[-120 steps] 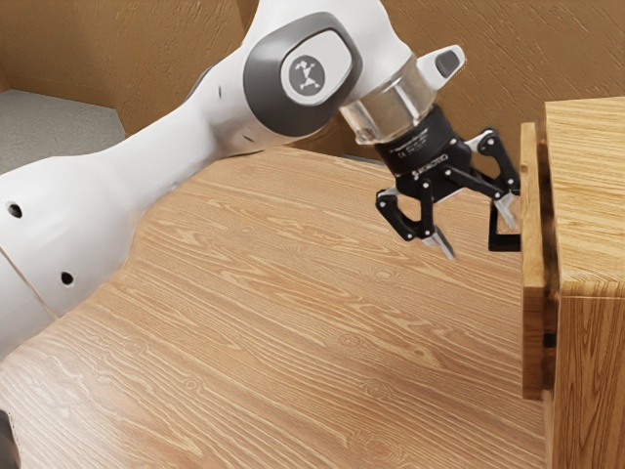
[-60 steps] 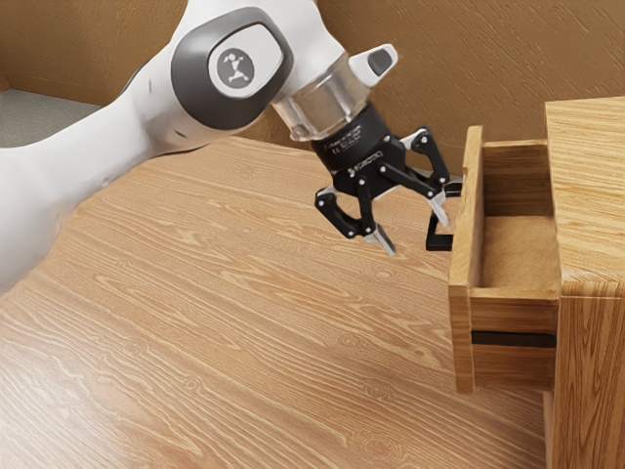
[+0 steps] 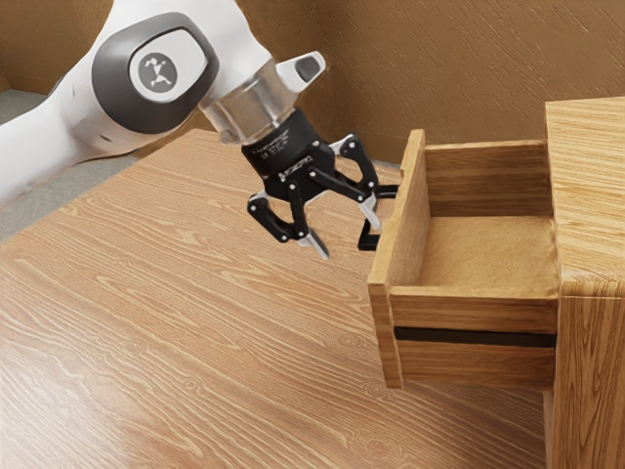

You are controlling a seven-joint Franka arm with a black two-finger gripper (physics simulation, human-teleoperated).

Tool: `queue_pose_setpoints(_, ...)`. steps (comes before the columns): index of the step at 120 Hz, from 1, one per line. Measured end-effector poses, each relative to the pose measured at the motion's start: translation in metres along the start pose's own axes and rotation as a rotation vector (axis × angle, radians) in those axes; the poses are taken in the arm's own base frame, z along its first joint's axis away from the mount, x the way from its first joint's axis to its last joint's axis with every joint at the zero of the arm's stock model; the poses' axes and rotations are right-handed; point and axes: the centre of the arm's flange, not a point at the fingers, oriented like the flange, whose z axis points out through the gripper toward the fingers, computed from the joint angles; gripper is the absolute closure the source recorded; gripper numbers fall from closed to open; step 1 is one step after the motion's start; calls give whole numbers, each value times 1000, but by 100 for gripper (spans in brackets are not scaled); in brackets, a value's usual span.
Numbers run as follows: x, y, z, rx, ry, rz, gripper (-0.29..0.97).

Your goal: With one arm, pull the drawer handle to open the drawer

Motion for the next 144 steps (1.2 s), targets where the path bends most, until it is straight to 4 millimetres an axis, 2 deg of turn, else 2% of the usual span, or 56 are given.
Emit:
queue_pose_setpoints(19, 7, -30, -13, -3, 3, -37, 27)
queue_pose_setpoints(43, 18, -75, -39, -15, 27, -90, 28)
queue_pose_setpoints(69, 22, -107, -50, -14, 35, -119, 29)
queue_pose_setpoints(81, 22, -114, -55, -16, 40, -123, 29)
queue_pose_setpoints(87, 21, -118, -66, -31, 54, -116, 23)
queue_pose_setpoints(91, 17, -116, -89, -58, 87, -97, 20)
queue_pose_setpoints(96, 8, -112, -118, -92, 128, -65, 17)
queue_pose_setpoints(102, -10, -105, -143, -112, 167, -15, 14)
queue_pose_setpoints(111, -48, -89, -161, -81, 225, 135, 10)
queue_pose_setpoints(117, -97, -62, -157, -11, 276, 314, 8)
queue_pose_setpoints(124, -159, -34, -138, 78, 313, 519, 7)
queue_pose_setpoints(128, -184, -25, -129, 124, 328, 609, 6)
queue_pose_setpoints(135, -210, -16, -117, 185, 344, 722, 5)
queue_pose_setpoints(144, -219, -17, -109, 241, 348, 806, 4)
